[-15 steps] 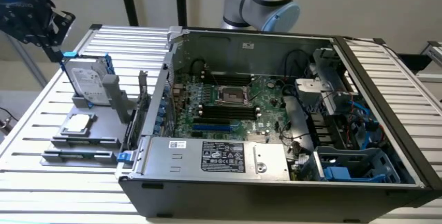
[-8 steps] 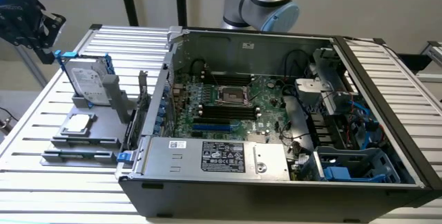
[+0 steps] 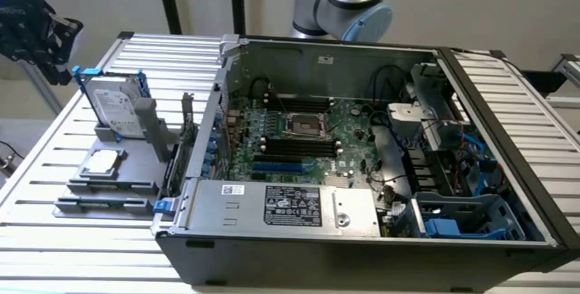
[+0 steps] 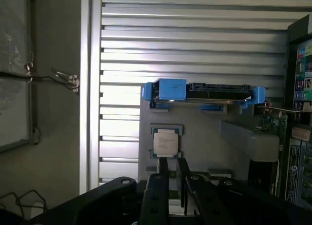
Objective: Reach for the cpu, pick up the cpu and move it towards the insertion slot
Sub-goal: 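Pick up the cpu and move it towards the insertion slot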
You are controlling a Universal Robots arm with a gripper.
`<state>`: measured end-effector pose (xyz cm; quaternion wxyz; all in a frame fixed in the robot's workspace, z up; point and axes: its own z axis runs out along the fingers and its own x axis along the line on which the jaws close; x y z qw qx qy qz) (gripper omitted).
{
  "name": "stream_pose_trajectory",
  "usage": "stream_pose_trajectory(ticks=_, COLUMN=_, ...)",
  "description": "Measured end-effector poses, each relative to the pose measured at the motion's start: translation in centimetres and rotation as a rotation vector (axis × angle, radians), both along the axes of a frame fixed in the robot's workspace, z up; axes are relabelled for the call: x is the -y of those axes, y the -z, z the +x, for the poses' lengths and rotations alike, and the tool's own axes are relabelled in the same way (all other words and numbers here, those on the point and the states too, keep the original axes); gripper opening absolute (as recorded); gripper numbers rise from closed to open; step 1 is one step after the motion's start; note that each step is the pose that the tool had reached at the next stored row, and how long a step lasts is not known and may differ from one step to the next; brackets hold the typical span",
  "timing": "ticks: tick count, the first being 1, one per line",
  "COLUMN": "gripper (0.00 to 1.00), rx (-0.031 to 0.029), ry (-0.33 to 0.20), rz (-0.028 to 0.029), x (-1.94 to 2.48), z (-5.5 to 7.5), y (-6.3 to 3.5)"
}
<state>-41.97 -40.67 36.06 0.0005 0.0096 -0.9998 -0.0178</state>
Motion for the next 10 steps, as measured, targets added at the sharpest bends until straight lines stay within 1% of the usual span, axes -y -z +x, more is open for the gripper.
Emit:
stream_pose_trajectory(ticks=1, gripper=0.24, rx=0.0001, ry=0.0, rz=0.0001, x=0.0, z=0.0, y=0.01)
stream_pose_trajectory(ticks=2, gripper=0.3, rx=0.0, ry=0.0, rz=0.0, x=0.0, z=0.0, y=0.01)
stream_pose_trajectory(ticks=3, gripper=0.3, rx=-0.0001, ry=0.0, rz=-0.0001, x=0.0, z=0.0, y=0.02)
stream_pose_trajectory(ticks=4, gripper=0.42, rx=0.0001, ry=0.0, rz=0.0, x=0.0, z=0.0, y=0.07)
stream_pose_trajectory(ticks=5, gripper=0.42, rx=0.0001, ry=0.0, rz=0.0, x=0.0, z=0.0, y=0.13)
stream_pose_trajectory(ticks=7, gripper=0.53, rx=0.0, ry=0.0, rz=-0.0002, x=0.0, z=0.0, y=0.29)
stream_pose_trajectory(ticks=8, gripper=0.53, rx=0.0, ry=0.0, rz=-0.0003, x=0.0, z=0.0, y=0.38)
stream_pose_trajectory(ticks=9, gripper=0.59, rx=-0.0001, ry=0.0, rz=-0.0004, x=0.0, z=0.0, y=0.49)
stream_pose_trajectory(ticks=10, gripper=0.59, rx=-0.0001, ry=0.0, rz=-0.0004, x=0.0, z=0.0, y=0.63)
